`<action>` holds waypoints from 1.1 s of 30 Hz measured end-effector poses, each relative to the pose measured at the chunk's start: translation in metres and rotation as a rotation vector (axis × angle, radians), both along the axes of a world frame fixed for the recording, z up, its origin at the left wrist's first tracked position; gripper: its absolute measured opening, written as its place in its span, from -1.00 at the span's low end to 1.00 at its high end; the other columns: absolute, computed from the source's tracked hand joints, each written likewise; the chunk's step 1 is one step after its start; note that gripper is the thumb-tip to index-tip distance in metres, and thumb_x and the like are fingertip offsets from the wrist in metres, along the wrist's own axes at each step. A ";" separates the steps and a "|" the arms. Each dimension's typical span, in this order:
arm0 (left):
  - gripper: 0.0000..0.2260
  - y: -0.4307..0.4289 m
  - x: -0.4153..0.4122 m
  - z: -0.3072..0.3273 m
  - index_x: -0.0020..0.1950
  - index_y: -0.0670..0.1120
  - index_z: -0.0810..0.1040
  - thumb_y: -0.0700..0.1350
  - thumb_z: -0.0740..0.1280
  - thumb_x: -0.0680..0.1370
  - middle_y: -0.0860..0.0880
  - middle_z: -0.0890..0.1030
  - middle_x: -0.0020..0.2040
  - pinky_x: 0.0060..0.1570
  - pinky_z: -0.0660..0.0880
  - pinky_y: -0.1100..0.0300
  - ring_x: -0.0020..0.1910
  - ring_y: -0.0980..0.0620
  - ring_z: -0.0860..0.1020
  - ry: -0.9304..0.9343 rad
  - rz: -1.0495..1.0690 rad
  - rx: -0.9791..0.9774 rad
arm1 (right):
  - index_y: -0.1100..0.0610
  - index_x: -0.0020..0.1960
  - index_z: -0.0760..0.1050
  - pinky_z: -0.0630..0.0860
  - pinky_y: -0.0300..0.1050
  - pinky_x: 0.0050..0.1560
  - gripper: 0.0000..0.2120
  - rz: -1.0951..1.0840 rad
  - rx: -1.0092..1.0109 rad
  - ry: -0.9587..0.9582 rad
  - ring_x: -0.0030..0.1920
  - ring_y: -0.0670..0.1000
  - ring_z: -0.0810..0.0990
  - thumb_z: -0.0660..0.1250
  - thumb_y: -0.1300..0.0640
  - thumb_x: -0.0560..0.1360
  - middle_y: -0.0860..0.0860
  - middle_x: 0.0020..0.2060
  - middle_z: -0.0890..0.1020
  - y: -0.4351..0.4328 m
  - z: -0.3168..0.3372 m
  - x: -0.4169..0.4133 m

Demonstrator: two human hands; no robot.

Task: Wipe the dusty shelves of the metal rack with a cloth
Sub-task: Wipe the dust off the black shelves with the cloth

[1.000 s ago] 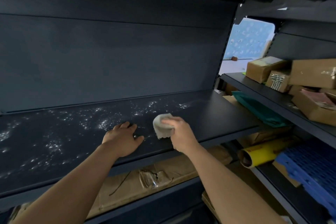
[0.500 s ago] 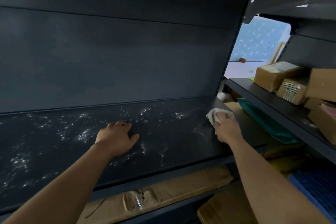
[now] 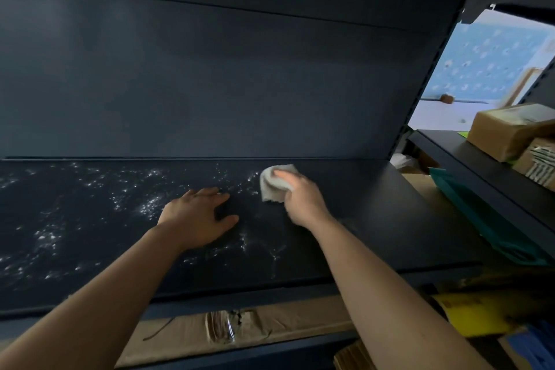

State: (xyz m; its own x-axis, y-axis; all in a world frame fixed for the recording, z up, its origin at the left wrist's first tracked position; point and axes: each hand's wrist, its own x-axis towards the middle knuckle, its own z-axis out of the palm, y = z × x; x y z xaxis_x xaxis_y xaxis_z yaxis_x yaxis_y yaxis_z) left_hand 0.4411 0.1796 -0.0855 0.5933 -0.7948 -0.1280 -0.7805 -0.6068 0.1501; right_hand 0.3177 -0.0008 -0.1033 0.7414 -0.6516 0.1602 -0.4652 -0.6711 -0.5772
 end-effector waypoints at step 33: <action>-0.37 0.004 -0.005 0.002 0.53 0.15 0.14 0.35 0.10 0.51 0.10 0.11 0.56 0.41 0.23 -0.02 0.53 -0.02 0.10 0.051 -0.011 -0.017 | 0.06 0.11 0.62 0.53 -0.20 -0.02 -0.51 -0.339 0.230 -0.520 0.00 0.03 0.57 0.10 0.46 0.43 0.09 0.13 0.62 0.028 0.021 -0.060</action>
State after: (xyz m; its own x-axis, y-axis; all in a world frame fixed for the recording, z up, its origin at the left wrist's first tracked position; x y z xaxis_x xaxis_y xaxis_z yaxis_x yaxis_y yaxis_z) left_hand 0.4363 0.1833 -0.0831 0.5773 -0.8036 -0.1448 -0.7783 -0.5952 0.2003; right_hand 0.2576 0.0270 -0.0823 0.3526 -0.8957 0.2709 -0.2508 -0.3693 -0.8948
